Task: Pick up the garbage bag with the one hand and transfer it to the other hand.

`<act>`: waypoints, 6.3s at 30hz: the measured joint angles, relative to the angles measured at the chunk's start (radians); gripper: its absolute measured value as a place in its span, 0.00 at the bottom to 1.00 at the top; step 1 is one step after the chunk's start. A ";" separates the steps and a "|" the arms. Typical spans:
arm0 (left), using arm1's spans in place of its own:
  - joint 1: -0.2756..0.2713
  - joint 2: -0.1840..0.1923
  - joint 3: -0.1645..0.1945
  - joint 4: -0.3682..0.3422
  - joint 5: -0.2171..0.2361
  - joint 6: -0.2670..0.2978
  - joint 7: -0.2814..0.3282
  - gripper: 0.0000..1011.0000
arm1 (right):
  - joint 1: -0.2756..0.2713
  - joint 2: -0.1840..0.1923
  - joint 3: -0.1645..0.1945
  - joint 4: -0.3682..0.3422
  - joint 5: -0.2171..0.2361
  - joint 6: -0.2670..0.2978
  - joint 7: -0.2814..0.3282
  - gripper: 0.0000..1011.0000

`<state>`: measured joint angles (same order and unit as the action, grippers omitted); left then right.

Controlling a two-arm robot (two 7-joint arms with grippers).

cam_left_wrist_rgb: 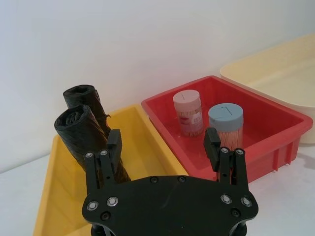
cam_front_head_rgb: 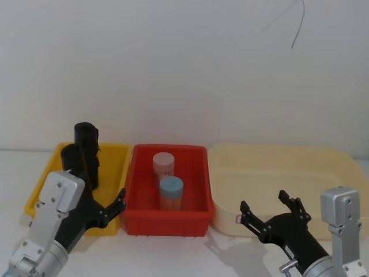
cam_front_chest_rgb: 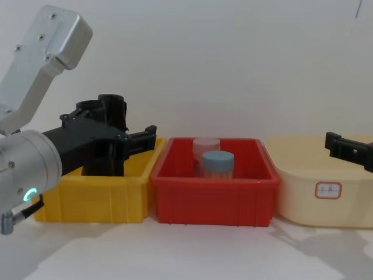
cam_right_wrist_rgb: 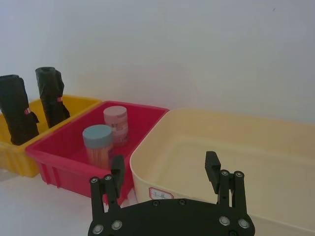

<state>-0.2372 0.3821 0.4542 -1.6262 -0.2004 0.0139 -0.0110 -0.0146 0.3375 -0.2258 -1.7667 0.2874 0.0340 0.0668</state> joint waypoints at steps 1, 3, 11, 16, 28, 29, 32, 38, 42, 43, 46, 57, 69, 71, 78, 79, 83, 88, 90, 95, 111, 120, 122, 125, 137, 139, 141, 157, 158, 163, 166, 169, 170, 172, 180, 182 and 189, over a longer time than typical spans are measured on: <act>0.000 0.000 0.000 0.000 0.000 0.000 0.000 0.99 | 0.000 0.000 0.000 0.000 0.000 0.000 0.000 0.99; 0.000 0.000 0.000 0.000 0.000 0.000 0.000 0.99 | 0.000 0.000 0.000 0.000 0.000 0.000 0.000 0.99; 0.000 0.000 0.000 0.000 0.000 0.000 0.000 0.99 | 0.000 0.000 0.000 0.000 0.000 0.000 0.000 0.99; 0.000 0.000 0.000 0.000 0.000 0.000 0.000 0.99 | 0.000 0.000 0.000 0.000 0.000 0.000 0.000 0.99; 0.000 0.000 0.000 0.000 0.000 0.000 0.000 0.99 | 0.000 0.000 0.000 0.000 0.000 0.000 0.000 0.99; 0.000 0.000 0.000 0.000 0.000 0.000 0.000 0.99 | 0.000 0.000 0.000 0.000 0.000 0.000 0.000 0.99; 0.002 0.000 -0.002 -0.002 0.003 -0.002 0.001 0.99 | 0.000 0.000 0.000 0.000 0.000 0.000 0.000 0.99; 0.017 0.005 -0.012 -0.019 0.015 -0.007 0.016 0.99 | 0.000 0.000 0.000 0.000 0.000 0.000 0.000 0.99; 0.032 0.012 -0.023 -0.038 0.025 -0.006 0.032 0.99 | 0.000 0.000 0.000 0.000 0.000 0.000 0.000 0.99; 0.035 0.013 -0.025 -0.042 0.027 -0.006 0.035 0.99 | 0.000 0.000 0.000 0.000 0.000 0.000 0.000 0.99; 0.049 0.020 -0.036 -0.059 0.035 0.002 0.050 0.99 | 0.000 0.000 0.000 0.000 0.000 0.000 0.000 0.99; 0.086 0.028 -0.085 -0.092 0.049 0.055 0.105 0.99 | 0.000 0.000 0.000 0.000 0.000 0.000 0.000 0.99; 0.071 -0.003 -0.114 -0.047 0.048 0.092 0.131 0.99 | 0.000 0.000 0.000 0.000 0.000 0.000 0.000 0.99; 0.062 -0.010 -0.113 -0.032 0.048 0.092 0.131 0.99 | 0.000 0.000 0.000 0.000 0.000 0.000 0.000 0.99; 0.024 -0.040 -0.102 0.020 0.054 0.076 0.119 0.99 | 0.000 0.000 0.000 0.000 0.000 0.000 0.000 0.99; 0.020 -0.043 -0.101 0.026 0.055 0.073 0.117 0.99 | 0.000 0.000 0.000 0.000 0.000 0.000 0.000 0.99; -0.004 -0.062 -0.097 0.057 0.057 0.061 0.109 0.99 | 0.000 0.000 0.000 0.000 0.000 0.000 0.000 0.99; -0.027 -0.081 -0.096 0.088 0.057 0.049 0.102 0.99 | 0.000 0.000 0.000 0.000 0.000 0.000 0.000 0.99; -0.038 -0.089 -0.096 0.104 0.057 0.045 0.099 0.99 | 0.000 0.000 0.000 0.000 0.000 0.000 0.000 0.99; -0.057 -0.105 -0.100 0.133 0.055 0.036 0.095 0.99 | 0.000 0.000 0.000 0.000 0.000 0.000 0.000 0.99; -0.127 -0.154 -0.099 0.258 0.073 0.008 0.088 0.99 | 0.000 0.000 0.000 0.000 0.000 0.000 0.000 0.99; -0.162 -0.183 -0.099 0.328 0.081 -0.008 0.084 0.99 | 0.000 0.000 0.000 0.000 0.000 0.000 0.000 0.99; -0.167 -0.188 -0.101 0.338 0.081 -0.011 0.084 0.97 | 0.000 0.000 0.000 0.000 0.000 0.000 0.000 0.99; -0.174 -0.199 -0.108 0.354 0.076 -0.016 0.082 0.93 | 0.000 0.000 0.000 0.000 0.000 0.000 0.000 0.99; -0.188 -0.222 -0.134 0.380 0.059 -0.034 0.080 0.58 | 0.000 0.000 0.000 0.000 0.000 0.000 0.000 0.99; -0.189 -0.225 -0.140 0.380 0.059 -0.038 0.080 0.54 | 0.000 0.000 0.000 0.000 0.000 0.000 0.000 0.99; -0.189 -0.226 -0.142 0.379 0.059 -0.041 0.080 0.50 | 0.000 0.000 0.000 0.000 0.000 0.000 0.000 0.99; -0.206 -0.224 -0.142 0.339 0.064 -0.070 0.025 0.40 | 0.000 0.000 0.000 0.000 0.000 0.000 0.000 0.99; -0.207 -0.224 -0.141 0.336 0.063 -0.072 0.019 0.39 | 0.000 0.000 0.000 0.000 0.000 0.000 0.000 0.99; -0.218 -0.221 -0.133 0.316 0.054 -0.079 -0.027 0.37 | 0.000 0.000 0.000 0.000 0.000 0.000 0.000 0.99; -0.224 -0.220 -0.128 0.305 0.045 -0.081 -0.059 0.37 | 0.000 0.000 0.000 0.000 0.000 0.000 0.000 0.99; -0.231 -0.220 -0.122 0.293 0.033 -0.081 -0.092 0.37 | 0.000 0.000 0.000 0.000 0.000 0.000 0.000 0.99; -0.232 -0.220 -0.120 0.291 0.029 -0.081 -0.103 0.37 | 0.000 0.000 0.000 0.000 0.000 0.000 0.000 0.99; -0.237 -0.221 -0.117 0.284 0.020 -0.081 -0.127 0.37 | 0.000 0.000 0.000 0.000 0.000 0.000 0.000 0.99; -0.255 -0.228 -0.100 0.264 -0.019 -0.074 -0.213 0.37 | 0.000 0.000 0.000 0.000 0.000 0.000 0.000 0.99; -0.261 -0.231 -0.094 0.260 -0.034 -0.070 -0.239 0.37 | 0.000 0.000 0.000 0.000 0.000 0.000 0.000 0.99; -0.282 -0.242 -0.074 0.255 -0.075 -0.059 -0.315 0.37 | 0.000 0.000 0.000 0.000 0.000 0.000 0.000 0.99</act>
<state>-0.5188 0.1405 0.3797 -1.3712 -0.2755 -0.0448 -0.3261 -0.0147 0.3375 -0.2258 -1.7667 0.2873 0.0340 0.0668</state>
